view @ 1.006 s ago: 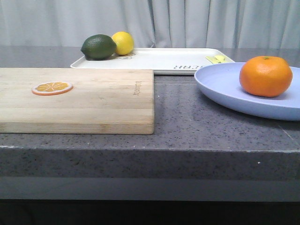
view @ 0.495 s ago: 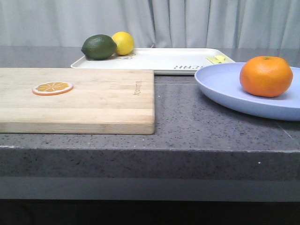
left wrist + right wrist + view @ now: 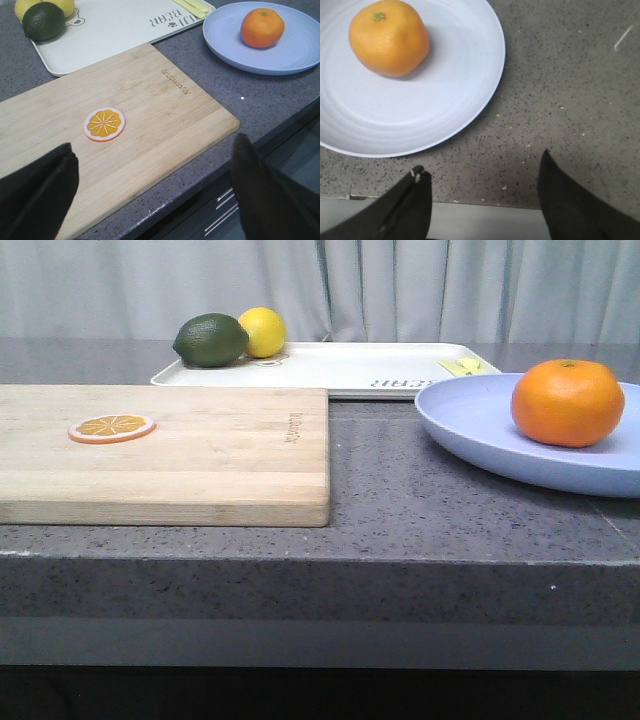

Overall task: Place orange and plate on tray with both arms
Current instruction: 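Move the right gripper down to the plate rim nearest the robot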

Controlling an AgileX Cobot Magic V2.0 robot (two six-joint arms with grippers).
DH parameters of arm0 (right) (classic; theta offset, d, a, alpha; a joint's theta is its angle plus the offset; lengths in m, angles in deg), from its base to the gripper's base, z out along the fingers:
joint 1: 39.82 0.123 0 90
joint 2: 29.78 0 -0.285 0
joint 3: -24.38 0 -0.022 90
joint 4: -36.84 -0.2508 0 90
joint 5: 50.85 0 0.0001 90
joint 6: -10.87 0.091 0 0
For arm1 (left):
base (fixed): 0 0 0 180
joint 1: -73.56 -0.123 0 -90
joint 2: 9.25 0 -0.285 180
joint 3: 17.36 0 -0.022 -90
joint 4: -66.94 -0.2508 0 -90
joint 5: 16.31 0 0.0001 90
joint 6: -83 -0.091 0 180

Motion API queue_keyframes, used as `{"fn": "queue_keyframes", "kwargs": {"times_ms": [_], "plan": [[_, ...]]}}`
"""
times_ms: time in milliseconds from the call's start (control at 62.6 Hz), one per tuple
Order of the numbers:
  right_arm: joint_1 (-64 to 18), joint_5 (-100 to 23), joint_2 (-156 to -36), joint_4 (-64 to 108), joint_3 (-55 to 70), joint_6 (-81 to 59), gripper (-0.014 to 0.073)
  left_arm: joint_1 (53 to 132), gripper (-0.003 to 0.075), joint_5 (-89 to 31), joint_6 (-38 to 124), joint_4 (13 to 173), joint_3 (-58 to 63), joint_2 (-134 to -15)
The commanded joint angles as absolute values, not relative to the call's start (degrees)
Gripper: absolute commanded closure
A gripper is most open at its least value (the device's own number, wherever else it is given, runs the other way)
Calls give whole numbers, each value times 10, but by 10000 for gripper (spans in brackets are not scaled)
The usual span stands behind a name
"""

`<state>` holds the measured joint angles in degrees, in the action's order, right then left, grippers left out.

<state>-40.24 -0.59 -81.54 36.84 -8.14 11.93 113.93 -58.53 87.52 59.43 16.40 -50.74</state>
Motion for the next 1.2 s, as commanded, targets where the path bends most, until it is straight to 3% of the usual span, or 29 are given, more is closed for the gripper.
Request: {"fn": "queue_keyframes", "kwargs": {"times_ms": [0,208,383,702,1181], "plan": [[-405,9,-869,381,-18,121,116,1138,120,-542,881,596,151,-509],[-413,84,-976,399,65,121,116,1138,120,-542,881,596,151,-509],[-498,98,-1028,378,85,115,116,1138,120,-542,881,596,151,-509],[-657,116,-1094,71,85,-63,116,1138,120,-542,881,596,151,-509],[-670,143,-1233,-77,85,-98,116,1138,120,-542,881,596,151,-509]]}}
